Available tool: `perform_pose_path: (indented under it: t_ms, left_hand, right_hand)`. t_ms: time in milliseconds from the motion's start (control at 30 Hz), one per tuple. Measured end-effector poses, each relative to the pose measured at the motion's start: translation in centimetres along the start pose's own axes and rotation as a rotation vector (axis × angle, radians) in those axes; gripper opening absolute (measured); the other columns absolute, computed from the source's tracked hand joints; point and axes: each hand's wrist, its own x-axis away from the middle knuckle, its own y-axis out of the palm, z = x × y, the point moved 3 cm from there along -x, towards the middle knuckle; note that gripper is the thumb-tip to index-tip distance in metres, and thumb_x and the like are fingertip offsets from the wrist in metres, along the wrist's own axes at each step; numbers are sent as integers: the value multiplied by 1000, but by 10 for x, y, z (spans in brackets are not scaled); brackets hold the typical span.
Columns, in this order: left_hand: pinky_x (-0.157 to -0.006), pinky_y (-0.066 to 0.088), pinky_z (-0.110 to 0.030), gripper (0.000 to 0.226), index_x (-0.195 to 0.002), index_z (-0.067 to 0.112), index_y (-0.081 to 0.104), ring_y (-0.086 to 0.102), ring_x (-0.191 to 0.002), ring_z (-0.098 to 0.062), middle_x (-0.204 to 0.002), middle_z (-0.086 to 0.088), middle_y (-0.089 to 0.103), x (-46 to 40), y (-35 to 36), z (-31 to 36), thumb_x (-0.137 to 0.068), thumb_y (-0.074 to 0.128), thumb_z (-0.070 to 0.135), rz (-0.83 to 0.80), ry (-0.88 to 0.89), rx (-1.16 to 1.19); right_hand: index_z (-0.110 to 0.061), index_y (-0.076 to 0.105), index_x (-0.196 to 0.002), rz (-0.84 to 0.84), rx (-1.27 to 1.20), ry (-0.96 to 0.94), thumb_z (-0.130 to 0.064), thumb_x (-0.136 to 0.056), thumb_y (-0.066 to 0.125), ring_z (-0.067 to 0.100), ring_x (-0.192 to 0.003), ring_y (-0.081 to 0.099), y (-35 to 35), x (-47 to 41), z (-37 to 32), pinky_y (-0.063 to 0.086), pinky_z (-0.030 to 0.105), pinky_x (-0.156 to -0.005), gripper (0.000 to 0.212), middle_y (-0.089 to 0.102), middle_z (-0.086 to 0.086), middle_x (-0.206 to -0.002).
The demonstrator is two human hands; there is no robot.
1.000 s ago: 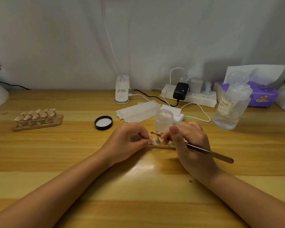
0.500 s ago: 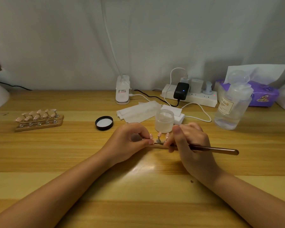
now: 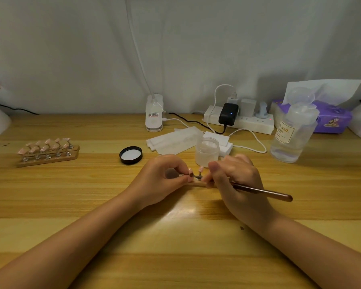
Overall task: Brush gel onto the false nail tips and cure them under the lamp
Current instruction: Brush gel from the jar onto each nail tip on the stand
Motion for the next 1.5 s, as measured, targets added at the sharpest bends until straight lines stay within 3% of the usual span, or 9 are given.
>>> perform_pose_path:
  t_ms: [67,200,333,467,633,767,933,1333,1500]
  left_hand:
    - [-73,51,-25,15,-75,22,65,60,-77,-8,-79,3,65,0,0,0,-77,71,9,-1,1,0]
    - [-69,47,-16,11,-75,18,66,59,-75,-3,-77,6,65,0,0,1,-77,72,9,10,13,-19]
    - [-73,51,-28,7,-76,14,67,60,-77,-11,-79,-1,66,0,0,0,-78,71,9,9,-4,-8]
    - [-71,49,-23,14,-73,23,65,59,-76,-6,-78,4,65,0,0,1,-77,71,11,5,7,-35]
    - [-70,48,-21,12,-74,20,65,59,-75,-7,-78,3,65,0,0,1,-77,71,11,11,29,-52]
    - [-68,44,-16,15,-73,22,63,57,-73,-4,-75,7,64,0,0,2,-77,72,11,20,49,-76]
    - [-71,46,-19,12,-75,20,65,59,-75,-5,-78,6,65,0,0,2,-78,71,10,19,38,-79]
    - [-69,45,-18,17,-71,22,61,58,-73,-5,-76,6,64,1,1,3,-77,72,10,35,60,-96]
    - [-72,49,-26,26,-72,30,59,60,-77,-9,-81,2,65,1,1,5,-77,72,8,50,68,-103]
  right_hand:
    - [-18,64,-61,16,-35,4,-43,-97,30,1,-62,54,-2,1,0,37,40,-72,55,58,-12,-58]
    - [-13,67,-66,-8,89,-45,-41,-97,32,16,-63,58,2,-3,0,37,43,-67,54,62,-3,-61]
    - [-15,63,-59,10,-2,-21,-41,-98,31,4,-59,54,-1,1,-1,37,41,-69,56,55,-18,-59]
    - [-12,66,-65,5,87,-70,-39,-97,32,14,-61,56,1,-1,-1,37,41,-66,55,61,-3,-59]
    - [-10,62,-56,13,46,-57,-39,-98,33,13,-52,54,-1,1,-1,36,41,-67,58,56,-4,-51]
    - [-9,66,-63,6,141,-96,-36,-97,36,19,-57,56,0,-1,-2,35,43,-66,53,60,0,-56]
    - [-11,64,-58,24,71,-86,-35,-97,35,14,-49,53,-1,0,-4,35,42,-65,54,54,-4,-49]
    - [-10,68,-65,30,112,-121,-33,-96,39,12,-59,51,1,-1,-2,38,41,-62,49,59,-3,-58]
    - [-13,65,-59,56,74,-137,-32,-96,40,11,-53,47,-1,0,-3,36,40,-60,49,55,-5,-52]
